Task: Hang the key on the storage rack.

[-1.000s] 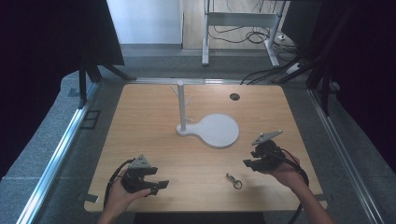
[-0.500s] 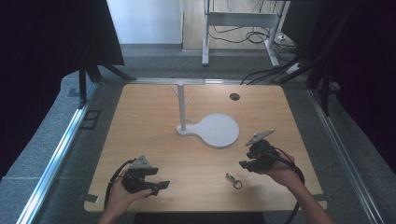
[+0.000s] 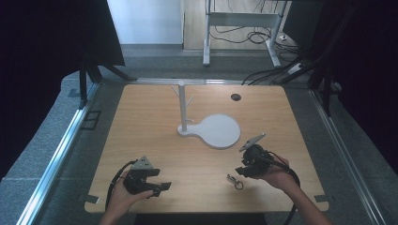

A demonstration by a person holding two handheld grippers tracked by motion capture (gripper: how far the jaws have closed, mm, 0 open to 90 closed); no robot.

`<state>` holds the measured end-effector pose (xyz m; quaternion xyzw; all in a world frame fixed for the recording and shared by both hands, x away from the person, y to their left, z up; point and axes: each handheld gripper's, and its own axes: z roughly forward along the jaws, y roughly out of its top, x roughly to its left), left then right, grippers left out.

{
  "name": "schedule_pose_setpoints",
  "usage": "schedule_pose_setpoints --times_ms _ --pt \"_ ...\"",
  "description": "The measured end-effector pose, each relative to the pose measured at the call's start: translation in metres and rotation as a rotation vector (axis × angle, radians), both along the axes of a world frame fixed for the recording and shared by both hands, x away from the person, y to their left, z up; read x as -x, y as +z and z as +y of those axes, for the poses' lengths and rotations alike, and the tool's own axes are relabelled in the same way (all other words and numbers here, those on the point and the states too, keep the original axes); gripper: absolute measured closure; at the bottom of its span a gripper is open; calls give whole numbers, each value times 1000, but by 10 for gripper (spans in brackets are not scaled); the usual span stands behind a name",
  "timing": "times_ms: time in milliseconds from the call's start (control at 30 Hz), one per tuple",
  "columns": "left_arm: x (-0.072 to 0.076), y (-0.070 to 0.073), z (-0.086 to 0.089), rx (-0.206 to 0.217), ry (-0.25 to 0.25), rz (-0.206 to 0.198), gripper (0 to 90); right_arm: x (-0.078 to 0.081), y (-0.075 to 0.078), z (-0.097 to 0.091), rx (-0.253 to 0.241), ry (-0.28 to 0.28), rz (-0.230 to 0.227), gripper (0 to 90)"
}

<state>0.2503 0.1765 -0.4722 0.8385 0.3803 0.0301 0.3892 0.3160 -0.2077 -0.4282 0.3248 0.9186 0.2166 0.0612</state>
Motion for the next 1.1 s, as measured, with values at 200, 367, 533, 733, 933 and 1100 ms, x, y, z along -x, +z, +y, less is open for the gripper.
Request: schedule_pose_setpoints --times_ms 200,367,533,733,933,1100 --pt "1 2 1 4 2 -5 273 -1 -10 6 19 2 36 586" --pt "1 1 1 4 3 -7 273 0 -18 11 35 17 75 628" --pt "0 1 1 1 -1 -4 273 0 -28 14 44 25 113 663" --pt "0 1 1 1 -2 -4 273 -1 -33 17 54 31 130 694" --pt "0 0 0 0 -3 -3 273 -2 -35 20 72 37 142 715" --pt "0 0 1 0 -1 -1 273 -2 -40 22 84 42 150 729"
